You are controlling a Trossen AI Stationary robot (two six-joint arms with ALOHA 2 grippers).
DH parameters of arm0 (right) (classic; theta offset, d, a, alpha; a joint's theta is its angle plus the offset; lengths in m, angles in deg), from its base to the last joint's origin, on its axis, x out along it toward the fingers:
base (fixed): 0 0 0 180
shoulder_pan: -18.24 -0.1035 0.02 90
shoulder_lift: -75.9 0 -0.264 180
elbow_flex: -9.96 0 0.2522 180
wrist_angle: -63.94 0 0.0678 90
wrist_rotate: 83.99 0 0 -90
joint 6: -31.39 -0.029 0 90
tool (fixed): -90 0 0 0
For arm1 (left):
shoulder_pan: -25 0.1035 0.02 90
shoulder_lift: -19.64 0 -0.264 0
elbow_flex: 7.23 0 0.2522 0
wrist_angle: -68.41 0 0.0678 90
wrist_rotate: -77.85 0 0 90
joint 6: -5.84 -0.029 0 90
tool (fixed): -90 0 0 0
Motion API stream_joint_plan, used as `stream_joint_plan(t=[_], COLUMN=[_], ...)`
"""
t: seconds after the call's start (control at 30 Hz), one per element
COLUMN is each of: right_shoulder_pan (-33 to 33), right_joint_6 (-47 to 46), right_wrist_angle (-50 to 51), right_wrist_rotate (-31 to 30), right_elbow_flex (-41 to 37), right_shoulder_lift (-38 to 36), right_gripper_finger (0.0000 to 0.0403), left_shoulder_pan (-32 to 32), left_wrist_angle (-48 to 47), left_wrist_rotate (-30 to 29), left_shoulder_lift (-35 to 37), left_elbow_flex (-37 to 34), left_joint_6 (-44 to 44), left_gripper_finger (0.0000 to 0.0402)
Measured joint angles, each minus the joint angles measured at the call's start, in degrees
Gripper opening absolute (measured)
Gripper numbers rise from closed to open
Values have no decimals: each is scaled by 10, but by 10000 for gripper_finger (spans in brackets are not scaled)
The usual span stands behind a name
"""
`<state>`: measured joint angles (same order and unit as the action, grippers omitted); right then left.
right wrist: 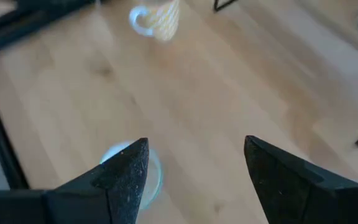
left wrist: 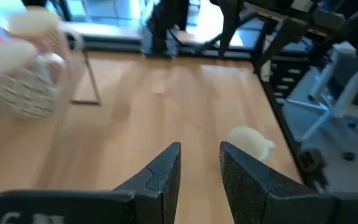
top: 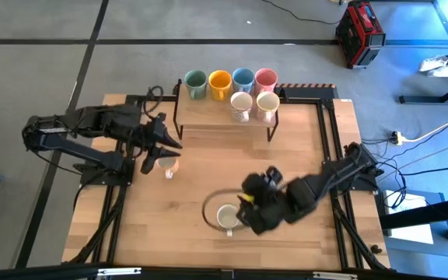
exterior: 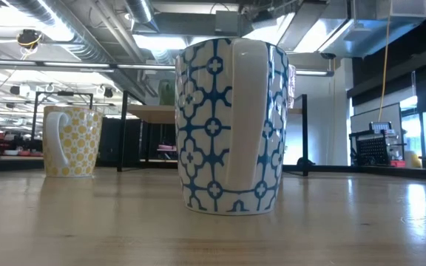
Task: Place coffee mugs
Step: Put the blue patterned mug on the shelf
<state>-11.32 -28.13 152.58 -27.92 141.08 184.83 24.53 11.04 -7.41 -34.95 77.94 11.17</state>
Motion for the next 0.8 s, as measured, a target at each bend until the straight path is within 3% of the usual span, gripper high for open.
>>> stream_joint_plan(t=[0.43, 0.8], right_shoulder_pan=[-147, -171], right_joint_6=[-88, -89], right_wrist_angle=[-125, -450], right_wrist_rotate=[16, 19], right_elbow_flex=[-172, -349], right_shoulder_lift=[1, 1], right_gripper_finger=[253, 253], left_shoulder_pan=[-219, -301], left_wrist_angle=[23, 52], left_wrist_rotate=[-214, -236], left_shoulder_lift=[-101, -260], left_elbow_flex=[0, 0], left_joint_6=[159, 215], left_gripper_finger=[105, 105])
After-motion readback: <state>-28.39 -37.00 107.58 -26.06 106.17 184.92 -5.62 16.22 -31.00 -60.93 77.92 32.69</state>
